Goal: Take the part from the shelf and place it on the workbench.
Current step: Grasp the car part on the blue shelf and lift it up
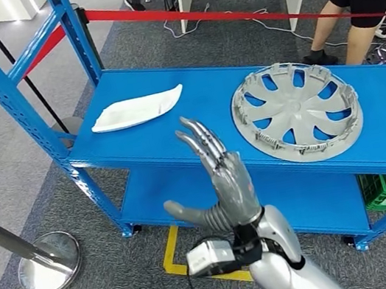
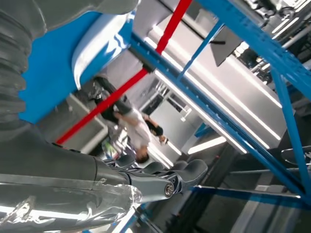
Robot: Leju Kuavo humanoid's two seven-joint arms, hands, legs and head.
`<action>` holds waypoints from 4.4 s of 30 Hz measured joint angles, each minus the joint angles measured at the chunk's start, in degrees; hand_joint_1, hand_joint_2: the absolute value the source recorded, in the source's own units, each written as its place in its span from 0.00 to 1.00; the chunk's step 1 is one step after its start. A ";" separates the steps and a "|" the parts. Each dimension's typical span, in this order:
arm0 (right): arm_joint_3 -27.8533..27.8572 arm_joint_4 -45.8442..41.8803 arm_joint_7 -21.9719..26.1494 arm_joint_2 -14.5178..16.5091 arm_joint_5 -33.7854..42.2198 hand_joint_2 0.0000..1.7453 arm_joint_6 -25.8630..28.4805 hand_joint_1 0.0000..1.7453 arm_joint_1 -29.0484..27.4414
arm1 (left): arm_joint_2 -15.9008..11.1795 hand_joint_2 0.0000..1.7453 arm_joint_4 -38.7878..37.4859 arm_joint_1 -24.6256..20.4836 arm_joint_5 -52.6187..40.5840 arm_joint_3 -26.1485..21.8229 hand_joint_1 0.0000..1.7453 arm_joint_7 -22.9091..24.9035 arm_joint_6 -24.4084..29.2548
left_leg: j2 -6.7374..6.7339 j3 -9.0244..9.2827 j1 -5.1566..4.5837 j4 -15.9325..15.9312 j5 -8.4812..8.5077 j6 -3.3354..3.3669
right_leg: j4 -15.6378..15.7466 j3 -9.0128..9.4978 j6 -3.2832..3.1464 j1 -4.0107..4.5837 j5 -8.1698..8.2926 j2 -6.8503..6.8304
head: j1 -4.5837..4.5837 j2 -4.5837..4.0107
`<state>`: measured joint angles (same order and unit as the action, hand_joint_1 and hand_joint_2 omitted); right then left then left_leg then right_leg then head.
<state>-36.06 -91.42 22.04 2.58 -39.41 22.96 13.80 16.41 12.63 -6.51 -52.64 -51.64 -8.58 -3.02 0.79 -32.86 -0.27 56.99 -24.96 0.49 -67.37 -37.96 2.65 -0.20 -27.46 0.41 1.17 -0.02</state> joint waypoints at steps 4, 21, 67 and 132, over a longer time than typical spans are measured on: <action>0.56 2.79 -1.32 0.01 -1.98 1.00 0.17 0.00 3.47 | 0.10 1.00 0.00 -0.43 -0.35 0.45 0.00 0.14 -0.11 | 0.10 -0.31 -0.29 0.08 0.10 -0.90 | 8.31 3.94 -0.68 0.26 2.23 0.21 | -0.10 0.00; 1.68 33.85 -19.19 0.02 -17.46 1.00 -16.52 0.00 27.47 | 0.56 1.00 0.02 -2.54 -2.33 3.48 0.00 2.96 -1.39 | -0.07 -2.24 0.56 0.56 1.08 -1.37 | 8.43 2.79 -0.22 0.18 2.90 0.19 | -0.87 0.00; 9.55 70.99 -39.68 -8.10 -9.49 1.00 -36.65 0.00 41.79 | 0.60 1.00 0.02 -3.79 -3.67 7.08 0.00 5.22 -2.17 | 0.18 -2.97 0.26 0.91 1.50 -1.31 | 8.19 1.48 -0.62 0.22 4.27 0.26 | -0.67 0.00; 16.94 72.77 -39.07 -11.95 -10.74 1.00 -35.51 1.00 39.49 | 0.68 1.00 0.00 -3.79 -3.07 8.44 0.00 5.81 -2.23 | -0.09 -3.91 1.31 8.92 -5.50 -3.01 | 9.16 2.85 -1.12 -0.38 4.73 -0.44 | -0.07 0.02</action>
<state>-19.12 -18.64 -17.03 -9.37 -50.16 -12.55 53.28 17.09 12.63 -10.30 -55.71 -43.20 -2.78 -5.25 0.70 -36.77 1.03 65.91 -30.46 -2.52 -58.22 -35.11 1.53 -0.58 -22.72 -0.04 1.11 0.00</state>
